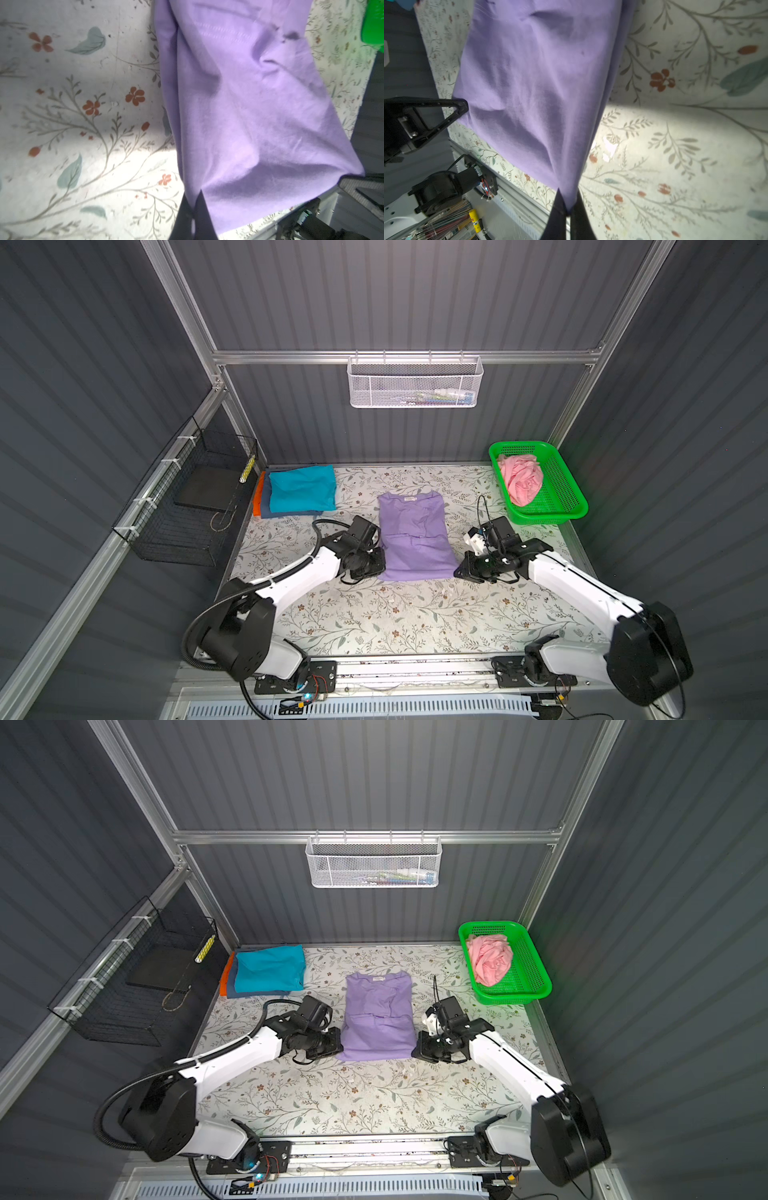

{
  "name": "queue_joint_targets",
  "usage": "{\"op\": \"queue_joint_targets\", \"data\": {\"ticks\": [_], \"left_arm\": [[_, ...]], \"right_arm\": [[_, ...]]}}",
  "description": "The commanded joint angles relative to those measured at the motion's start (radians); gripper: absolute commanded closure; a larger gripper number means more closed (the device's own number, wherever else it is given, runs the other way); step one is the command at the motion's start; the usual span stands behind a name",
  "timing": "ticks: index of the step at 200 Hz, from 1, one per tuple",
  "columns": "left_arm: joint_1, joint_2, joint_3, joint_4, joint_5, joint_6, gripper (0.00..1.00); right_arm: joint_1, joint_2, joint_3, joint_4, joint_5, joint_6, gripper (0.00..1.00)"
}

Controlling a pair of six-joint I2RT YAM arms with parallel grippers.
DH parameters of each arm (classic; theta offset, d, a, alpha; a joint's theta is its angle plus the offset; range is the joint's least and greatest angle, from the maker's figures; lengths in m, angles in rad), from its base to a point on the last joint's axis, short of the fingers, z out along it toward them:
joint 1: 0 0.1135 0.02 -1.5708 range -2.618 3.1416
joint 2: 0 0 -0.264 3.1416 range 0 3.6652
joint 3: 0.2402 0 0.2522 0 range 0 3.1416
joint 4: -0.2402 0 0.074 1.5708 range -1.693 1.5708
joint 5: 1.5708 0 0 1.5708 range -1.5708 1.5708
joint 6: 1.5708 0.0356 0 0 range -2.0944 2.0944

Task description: Fold and stack the t-shirts

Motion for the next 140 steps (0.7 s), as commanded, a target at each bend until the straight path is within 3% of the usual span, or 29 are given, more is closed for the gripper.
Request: {"op": "queue_joint_targets", "data": {"ticks": [1,27,58,108,140], "left_arm": [[-0.015,-0.087,0.052,-0.158,-0.047,-0.056,1.00],[-0.023,-0.134,0.127,-0.197,-0.047,-0.071,1.00],[-0.023,-0.108,0.226,-0.220,-0.065,-0.042,1.00],[-0.012,0.083,0.383,-0.214,-0.086,0.057,1.00],[0.093,0.216,0.448,-0.182,-0.028,0.105,1.00]], "right_arm": [[0.010,-0.092,0.023,-0.166,-0.010,0.044,1.00],[0.013,-0.152,0.095,-0.231,-0.008,0.061,1.00],[0.009,-0.122,0.193,-0.218,0.015,0.062,1.00],[-0.033,0.070,0.310,-0.114,0.003,0.029,1.00],[-0.084,0.219,0.373,-0.048,-0.035,0.008,1.00]]}}
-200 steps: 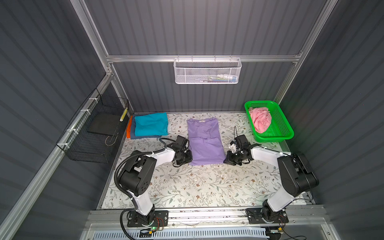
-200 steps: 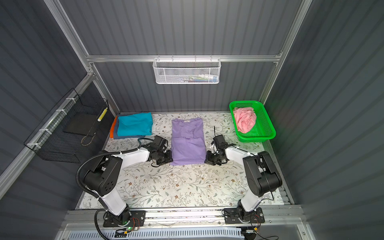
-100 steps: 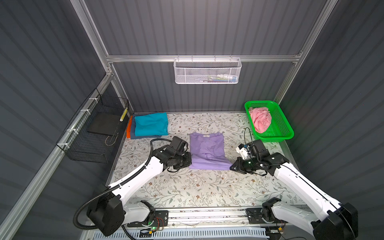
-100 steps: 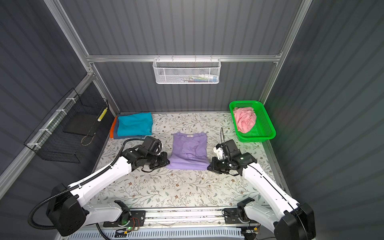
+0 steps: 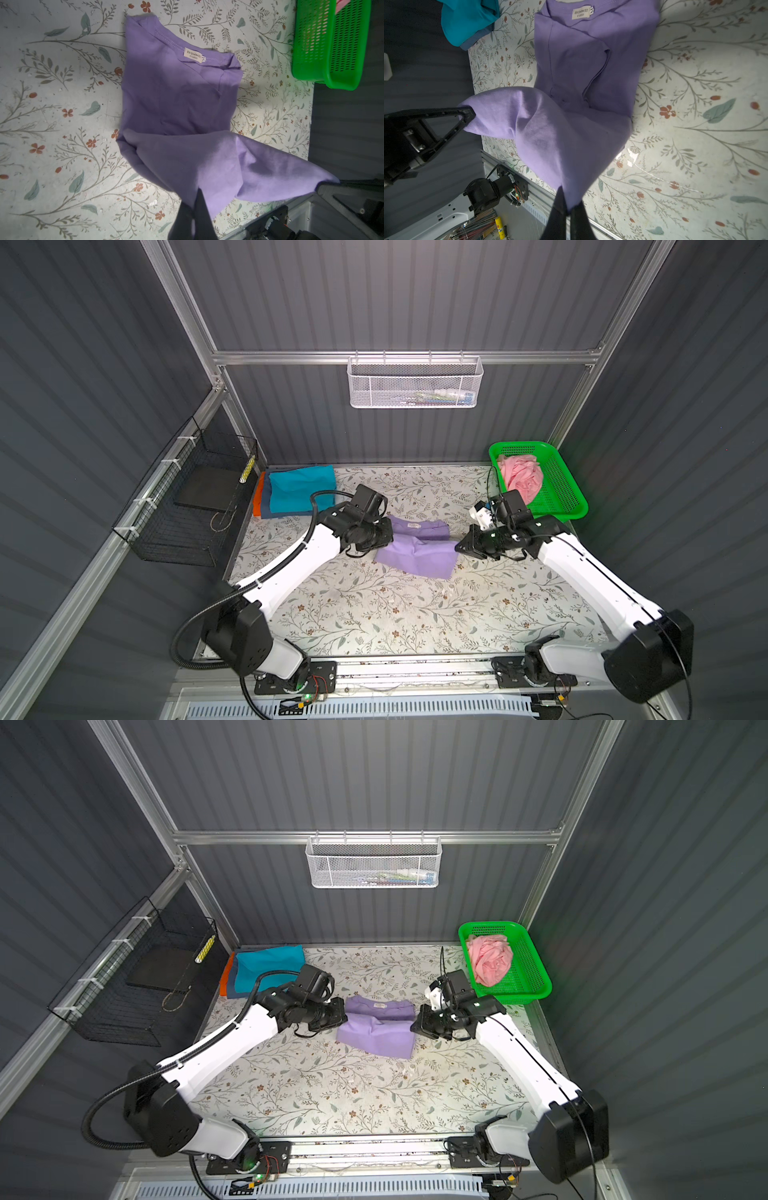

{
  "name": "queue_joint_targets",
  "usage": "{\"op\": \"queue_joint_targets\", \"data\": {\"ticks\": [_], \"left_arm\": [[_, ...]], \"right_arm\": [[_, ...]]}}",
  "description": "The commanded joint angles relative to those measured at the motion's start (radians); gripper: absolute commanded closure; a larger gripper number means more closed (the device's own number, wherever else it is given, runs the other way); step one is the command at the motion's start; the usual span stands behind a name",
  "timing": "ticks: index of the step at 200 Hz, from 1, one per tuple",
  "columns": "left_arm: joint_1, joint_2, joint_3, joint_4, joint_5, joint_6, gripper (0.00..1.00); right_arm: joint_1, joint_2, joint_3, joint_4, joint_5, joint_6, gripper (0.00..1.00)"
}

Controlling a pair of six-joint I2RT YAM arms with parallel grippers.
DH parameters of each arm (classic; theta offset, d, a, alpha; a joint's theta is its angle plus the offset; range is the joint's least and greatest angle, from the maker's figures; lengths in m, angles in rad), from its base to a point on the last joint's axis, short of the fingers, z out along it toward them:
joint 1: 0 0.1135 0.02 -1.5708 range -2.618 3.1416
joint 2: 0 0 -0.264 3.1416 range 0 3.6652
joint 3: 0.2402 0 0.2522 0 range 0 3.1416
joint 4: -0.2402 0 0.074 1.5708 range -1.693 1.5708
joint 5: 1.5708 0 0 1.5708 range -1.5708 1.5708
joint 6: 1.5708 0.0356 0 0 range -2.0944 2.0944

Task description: Fold and stack the t-shirts

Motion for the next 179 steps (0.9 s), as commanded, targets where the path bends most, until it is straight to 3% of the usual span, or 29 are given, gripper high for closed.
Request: {"op": "queue_joint_targets", "data": {"ticks": [1,38,100,123,142,166,179], "left_arm": [[0.081,0.071,0.053,0.006,0.035,0.070,1.00],[0.199,0.244,0.179,0.072,0.113,0.118,1.00],[0.277,0.593,0.397,0.117,0.267,0.129,1.00],[0.308,0.671,0.472,0.131,0.297,0.128,0.74],[0.333,0.721,0.545,0.144,0.321,0.118,0.52],[0.363,0.734,0.620,0.152,0.335,0.096,0.44],[0.373,0.696,0.624,0.153,0.303,0.094,0.44]], "right_arm": [[-0.033,0.082,0.053,0.068,-0.029,-0.027,1.00],[-0.088,0.273,0.143,0.123,-0.053,-0.051,1.00],[-0.148,0.629,0.356,0.219,-0.105,-0.032,1.00],[-0.164,0.708,0.372,0.262,-0.092,0.003,0.93],[-0.180,0.750,0.382,0.289,-0.086,0.022,0.67],[-0.197,0.748,0.395,0.318,-0.069,0.020,0.52],[-0.202,0.717,0.394,0.337,-0.069,0.014,0.50]]}}
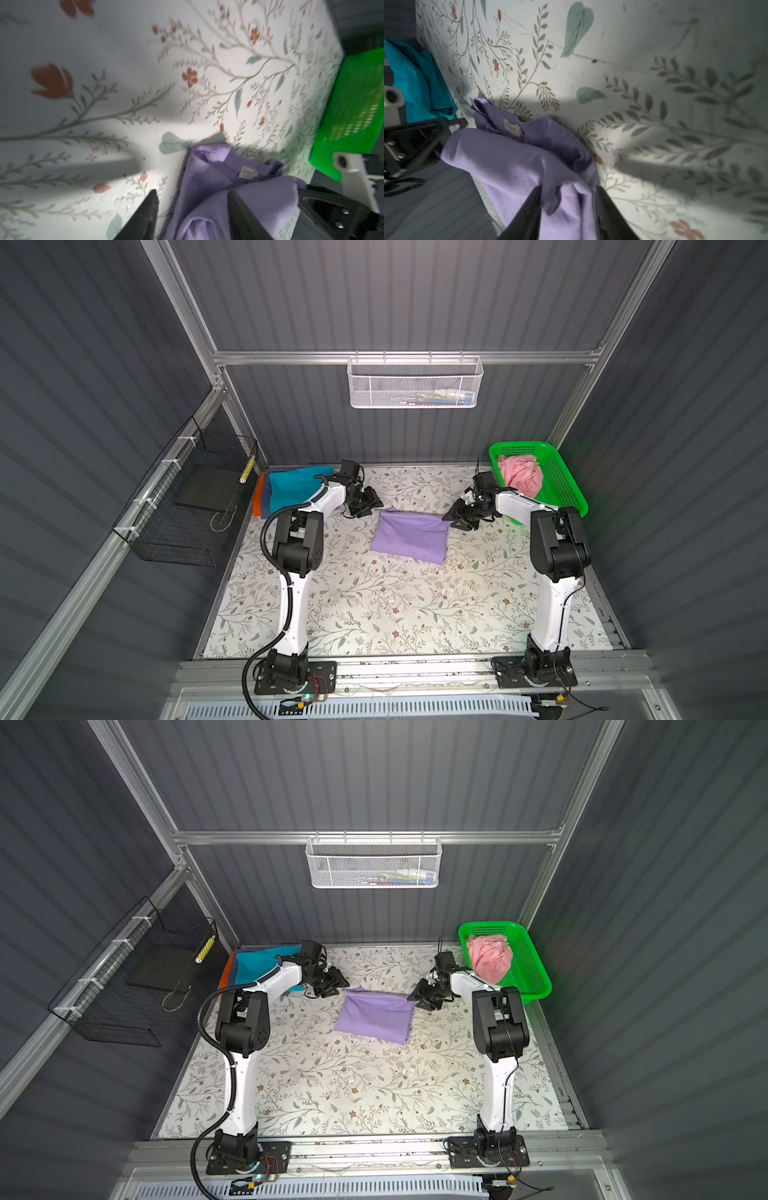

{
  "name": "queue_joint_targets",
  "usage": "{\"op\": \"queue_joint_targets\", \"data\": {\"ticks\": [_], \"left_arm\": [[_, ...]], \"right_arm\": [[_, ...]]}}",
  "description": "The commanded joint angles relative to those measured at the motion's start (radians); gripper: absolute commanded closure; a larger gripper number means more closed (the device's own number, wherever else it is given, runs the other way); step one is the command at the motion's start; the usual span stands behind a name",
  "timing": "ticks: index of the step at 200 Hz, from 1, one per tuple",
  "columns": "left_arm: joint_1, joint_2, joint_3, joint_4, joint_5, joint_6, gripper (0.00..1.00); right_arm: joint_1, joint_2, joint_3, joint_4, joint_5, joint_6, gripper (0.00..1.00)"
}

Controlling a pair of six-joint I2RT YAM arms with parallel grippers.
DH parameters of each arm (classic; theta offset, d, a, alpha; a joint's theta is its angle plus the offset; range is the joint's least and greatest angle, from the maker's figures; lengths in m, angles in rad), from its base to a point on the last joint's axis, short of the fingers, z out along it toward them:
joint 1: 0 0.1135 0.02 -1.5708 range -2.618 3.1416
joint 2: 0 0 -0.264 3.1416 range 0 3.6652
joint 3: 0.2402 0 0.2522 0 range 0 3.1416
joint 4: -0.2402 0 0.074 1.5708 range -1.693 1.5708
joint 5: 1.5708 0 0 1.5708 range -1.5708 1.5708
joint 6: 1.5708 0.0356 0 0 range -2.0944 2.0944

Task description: Fold and stack the t-shirts

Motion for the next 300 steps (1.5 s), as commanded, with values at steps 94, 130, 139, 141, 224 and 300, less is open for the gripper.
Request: {"op": "queue_joint_targets", "data": {"ticks": [94,130,139,141,224,300], "left_arm": [[-0.106,-0.172,-0.155,0.046,0.001,0.054,0.83],[-0.108,-0.147,-0.185,0.031,-0.028,0.058,0.80],[-0.109,-0.155,-0.203,0.031,-0.033,0.065,0.79],[-0.109,-0.156,-0.209,0.032,-0.035,0.066,0.79],[-0.167,-0.312,-0.581,0.111,-0.017,-0.003,0.83],[-0.168,-0.467,-0.611,0.080,-0.130,0.029,0.43]], "right_arm": [[0.076,-0.285,-0.229,0.191,-0.026,0.025,1.00],[0.145,-0.259,-0.319,0.208,-0.048,0.024,1.00],[0.150,-0.247,-0.344,0.217,-0.047,0.029,1.00],[0.150,-0.244,-0.351,0.222,-0.049,0.031,1.00],[0.071,-0.219,-0.355,0.168,0.030,-0.052,1.00],[0.063,-0.439,-0.367,0.086,0.092,-0.113,1.00]]}}
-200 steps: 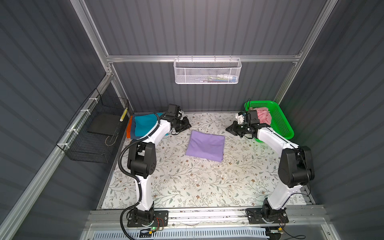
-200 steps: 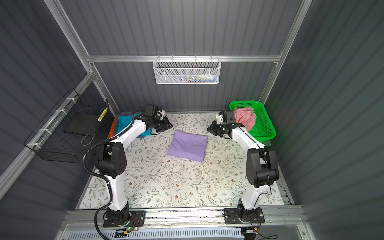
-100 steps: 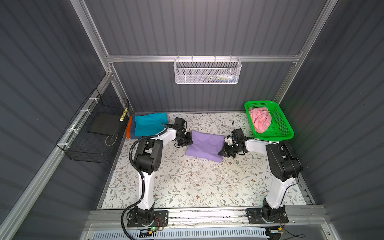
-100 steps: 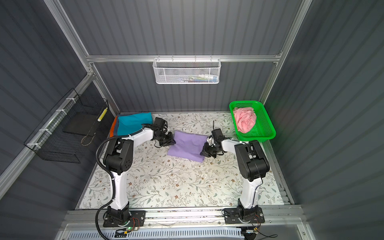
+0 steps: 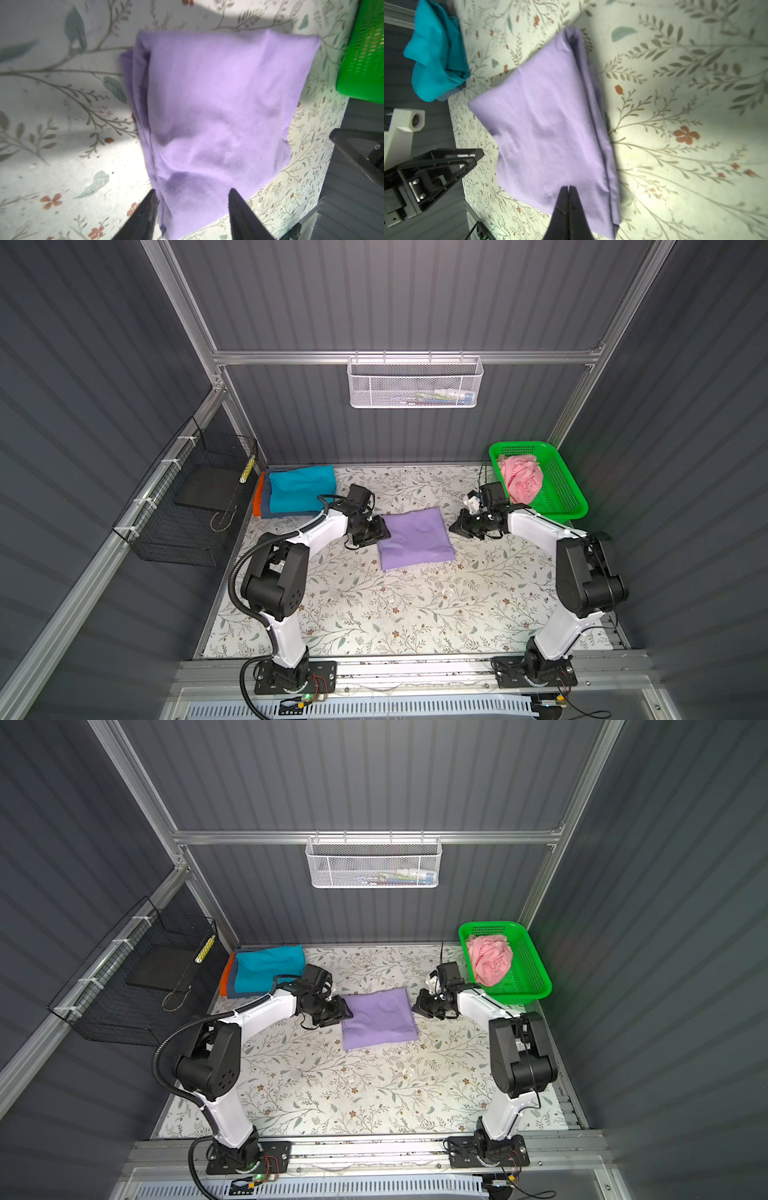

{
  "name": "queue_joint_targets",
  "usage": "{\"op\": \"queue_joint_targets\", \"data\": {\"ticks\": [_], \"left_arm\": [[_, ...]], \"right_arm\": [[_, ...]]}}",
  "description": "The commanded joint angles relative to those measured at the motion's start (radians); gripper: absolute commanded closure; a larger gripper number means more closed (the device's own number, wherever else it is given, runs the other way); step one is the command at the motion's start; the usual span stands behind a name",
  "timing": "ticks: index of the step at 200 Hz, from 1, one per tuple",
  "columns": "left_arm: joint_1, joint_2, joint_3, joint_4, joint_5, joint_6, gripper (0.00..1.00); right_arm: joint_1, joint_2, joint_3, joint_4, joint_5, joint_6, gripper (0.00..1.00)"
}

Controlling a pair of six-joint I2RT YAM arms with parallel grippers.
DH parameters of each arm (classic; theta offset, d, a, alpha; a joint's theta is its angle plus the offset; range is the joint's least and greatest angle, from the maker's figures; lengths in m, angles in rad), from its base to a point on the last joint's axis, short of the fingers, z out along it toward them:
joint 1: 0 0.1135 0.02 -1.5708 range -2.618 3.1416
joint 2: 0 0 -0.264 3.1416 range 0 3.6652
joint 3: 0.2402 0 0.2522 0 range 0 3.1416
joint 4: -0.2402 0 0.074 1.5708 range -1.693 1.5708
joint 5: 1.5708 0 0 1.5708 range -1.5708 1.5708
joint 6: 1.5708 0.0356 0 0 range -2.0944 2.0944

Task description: Fold and stack the t-shirts

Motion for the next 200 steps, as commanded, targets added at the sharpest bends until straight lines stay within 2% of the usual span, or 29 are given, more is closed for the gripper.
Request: {"op": "queue_joint_targets", "data": {"ticks": [1,44,86,113,133,144,157,200], "left_arm": [[0.005,0.011,-0.015,-0.003,-0.023,0.004,0.43],[0.005,0.031,-0.096,0.084,-0.071,-0.015,0.44],[-0.011,0.070,-0.157,0.220,-0.024,-0.063,0.44],[-0.032,0.126,-0.163,0.281,-0.011,-0.092,0.52],[-0.033,0.172,-0.145,0.312,-0.004,-0.107,0.65],[-0.032,0.200,-0.096,0.286,-0.005,-0.084,0.79],[-0.017,0.232,0.007,0.190,-0.040,-0.023,1.00],[0.121,0.348,0.434,-0.132,-0.133,0.167,1.00]], "right_arm": [[0.002,-0.056,-0.030,-0.040,0.030,-0.027,1.00],[0.001,-0.148,-0.101,-0.044,0.061,-0.036,1.00],[0.001,-0.186,-0.143,-0.049,0.073,-0.040,1.00],[-0.002,-0.181,-0.151,-0.046,0.073,-0.039,1.00],[-0.002,-0.171,-0.149,-0.037,0.064,-0.031,1.00],[-0.003,-0.166,-0.149,-0.029,0.059,-0.027,1.00],[-0.003,-0.161,-0.152,-0.020,0.053,-0.021,1.00],[-0.004,-0.124,-0.170,0.020,0.023,0.002,1.00]]}}
